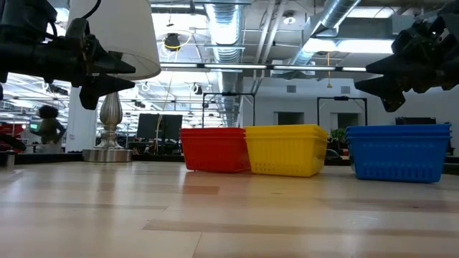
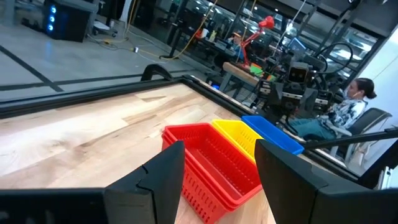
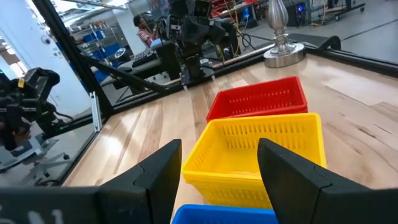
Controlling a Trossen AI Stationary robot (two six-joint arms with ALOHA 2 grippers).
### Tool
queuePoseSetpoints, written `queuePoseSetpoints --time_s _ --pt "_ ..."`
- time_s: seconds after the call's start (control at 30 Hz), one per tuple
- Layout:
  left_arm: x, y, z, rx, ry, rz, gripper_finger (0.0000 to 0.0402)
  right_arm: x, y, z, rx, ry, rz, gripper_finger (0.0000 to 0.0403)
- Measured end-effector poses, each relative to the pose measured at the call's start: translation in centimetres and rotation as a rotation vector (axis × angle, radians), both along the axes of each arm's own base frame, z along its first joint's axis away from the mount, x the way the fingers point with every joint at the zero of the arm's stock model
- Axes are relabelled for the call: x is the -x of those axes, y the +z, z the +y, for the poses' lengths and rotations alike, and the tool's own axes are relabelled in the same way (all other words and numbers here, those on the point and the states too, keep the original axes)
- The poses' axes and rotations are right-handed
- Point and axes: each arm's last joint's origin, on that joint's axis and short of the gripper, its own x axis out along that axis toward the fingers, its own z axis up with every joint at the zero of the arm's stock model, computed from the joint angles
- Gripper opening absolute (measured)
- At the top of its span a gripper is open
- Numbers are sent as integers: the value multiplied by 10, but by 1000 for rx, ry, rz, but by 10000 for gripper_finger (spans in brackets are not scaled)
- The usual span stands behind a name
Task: Stack baskets by color
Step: Return to Home Position
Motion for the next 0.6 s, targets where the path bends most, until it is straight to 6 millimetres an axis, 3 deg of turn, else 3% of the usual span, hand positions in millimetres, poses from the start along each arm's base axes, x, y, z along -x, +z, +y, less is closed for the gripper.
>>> queuePoseSetpoints --time_s 0.6 --pt "2 -14 0 36 0 143 185 0 -1 0 0 4 5 233"
